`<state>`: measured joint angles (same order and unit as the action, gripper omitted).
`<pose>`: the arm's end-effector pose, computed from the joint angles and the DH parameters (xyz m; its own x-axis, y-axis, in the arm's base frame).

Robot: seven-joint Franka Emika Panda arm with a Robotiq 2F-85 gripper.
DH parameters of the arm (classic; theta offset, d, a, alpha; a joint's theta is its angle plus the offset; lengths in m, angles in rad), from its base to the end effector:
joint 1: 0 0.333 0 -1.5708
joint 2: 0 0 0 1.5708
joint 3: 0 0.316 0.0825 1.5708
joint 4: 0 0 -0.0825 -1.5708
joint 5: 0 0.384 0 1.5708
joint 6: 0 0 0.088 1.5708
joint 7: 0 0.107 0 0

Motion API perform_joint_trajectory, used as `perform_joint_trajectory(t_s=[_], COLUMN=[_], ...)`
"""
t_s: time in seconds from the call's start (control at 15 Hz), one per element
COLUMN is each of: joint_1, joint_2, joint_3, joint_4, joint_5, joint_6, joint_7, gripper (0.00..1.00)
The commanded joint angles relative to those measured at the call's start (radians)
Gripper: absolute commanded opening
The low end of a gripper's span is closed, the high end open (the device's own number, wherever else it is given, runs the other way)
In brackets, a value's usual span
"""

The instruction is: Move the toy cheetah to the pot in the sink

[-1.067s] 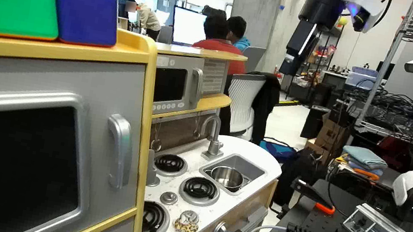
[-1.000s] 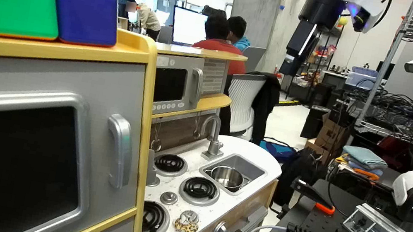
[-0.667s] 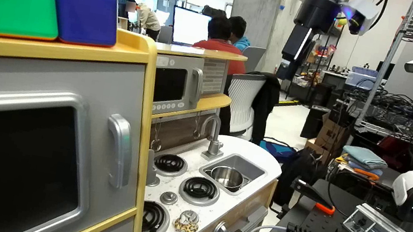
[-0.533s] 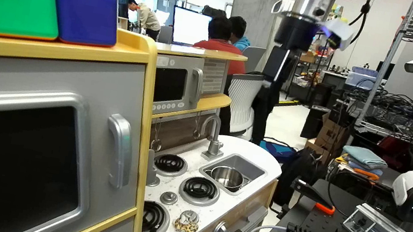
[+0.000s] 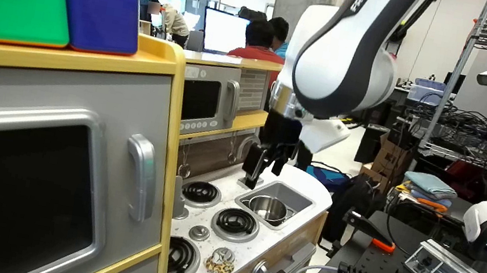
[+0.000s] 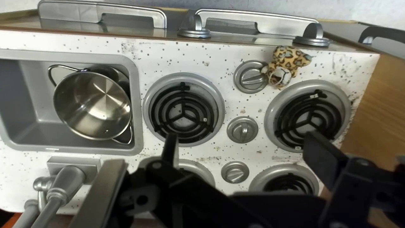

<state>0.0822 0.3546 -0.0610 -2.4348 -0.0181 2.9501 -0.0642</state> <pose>0.5010 0.0104 0.1775 0.9813 0.1098 0.1581 0.1051 -0.9937 0.0376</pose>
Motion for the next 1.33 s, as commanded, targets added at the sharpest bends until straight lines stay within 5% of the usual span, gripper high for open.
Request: perform_joint_trajectory(t_s=[0.0,0.07,0.87,1.27], joint_1=[0.085,0.074,0.062,0.018], joint_2=[0.158,0.145,0.282,0.396], joint_3=[-0.062,-0.046,-0.003,0.073], joint_4=[0.104,0.105,0.104,0.136], joint_5=[-0.059,-0.055,-0.026,0.003], joint_6=[0.036,-0.031,0.076,0.272], joint_7=[0.136,0.117,0.133,0.121], gripper=[1.0,1.0,1.0,1.0])
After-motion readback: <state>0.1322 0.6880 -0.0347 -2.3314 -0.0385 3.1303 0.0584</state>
